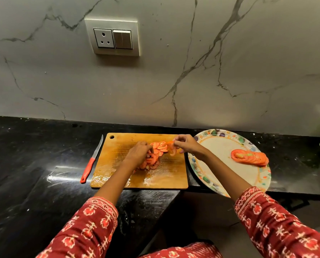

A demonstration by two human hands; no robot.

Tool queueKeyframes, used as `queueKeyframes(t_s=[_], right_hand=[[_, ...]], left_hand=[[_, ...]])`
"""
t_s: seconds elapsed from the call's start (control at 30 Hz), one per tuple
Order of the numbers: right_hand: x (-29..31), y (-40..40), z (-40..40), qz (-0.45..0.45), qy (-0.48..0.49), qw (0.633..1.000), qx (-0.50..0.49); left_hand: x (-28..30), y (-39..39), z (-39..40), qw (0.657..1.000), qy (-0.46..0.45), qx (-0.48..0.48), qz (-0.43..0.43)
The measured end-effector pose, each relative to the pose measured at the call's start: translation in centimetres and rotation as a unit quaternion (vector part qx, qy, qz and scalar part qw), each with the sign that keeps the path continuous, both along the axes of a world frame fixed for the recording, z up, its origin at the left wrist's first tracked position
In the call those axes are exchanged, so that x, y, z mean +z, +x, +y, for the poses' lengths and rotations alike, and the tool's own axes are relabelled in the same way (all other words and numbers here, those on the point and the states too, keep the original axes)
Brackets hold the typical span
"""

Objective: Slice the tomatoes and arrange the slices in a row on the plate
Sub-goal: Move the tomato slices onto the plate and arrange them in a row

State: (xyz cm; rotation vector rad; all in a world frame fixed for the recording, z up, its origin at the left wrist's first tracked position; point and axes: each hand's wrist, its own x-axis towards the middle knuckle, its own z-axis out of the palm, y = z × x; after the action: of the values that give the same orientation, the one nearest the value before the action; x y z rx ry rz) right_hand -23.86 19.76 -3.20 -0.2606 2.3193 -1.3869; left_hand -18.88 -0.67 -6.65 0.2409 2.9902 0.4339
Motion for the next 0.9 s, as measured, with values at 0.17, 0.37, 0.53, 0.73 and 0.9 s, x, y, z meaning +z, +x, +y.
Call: queueKeyframes(t_s=[0.17,0.37,0.53,0.73,0.9], right_hand=[[-0.4,0.0,0.1,0.049,0.035,0.998,0.009],[-2.4,0.4,0.2,0.110,0.148,0.983,0.014],[-3.1,0.8,0.2,0.141,0.223,0.962,0.067],[-3.9,1.7,-1.6,0.138,0.312,0.929,0.146],[-3.5,1.7,-1.8,0.134,0.313,0.926,0.166]], left_hand=[[-0.3,0.2,-0.7,1.000,-0.002,0.008,0.017],[0.5,0.2,-0.7,0.995,0.087,0.042,0.004],[0.6,0.4,-0.8,0.978,0.192,0.081,-0.005],[1.6,0.5,-0.7,0.960,0.264,0.095,-0.014],[2.5,0.2,0.1,0.953,0.288,0.095,0.002]])
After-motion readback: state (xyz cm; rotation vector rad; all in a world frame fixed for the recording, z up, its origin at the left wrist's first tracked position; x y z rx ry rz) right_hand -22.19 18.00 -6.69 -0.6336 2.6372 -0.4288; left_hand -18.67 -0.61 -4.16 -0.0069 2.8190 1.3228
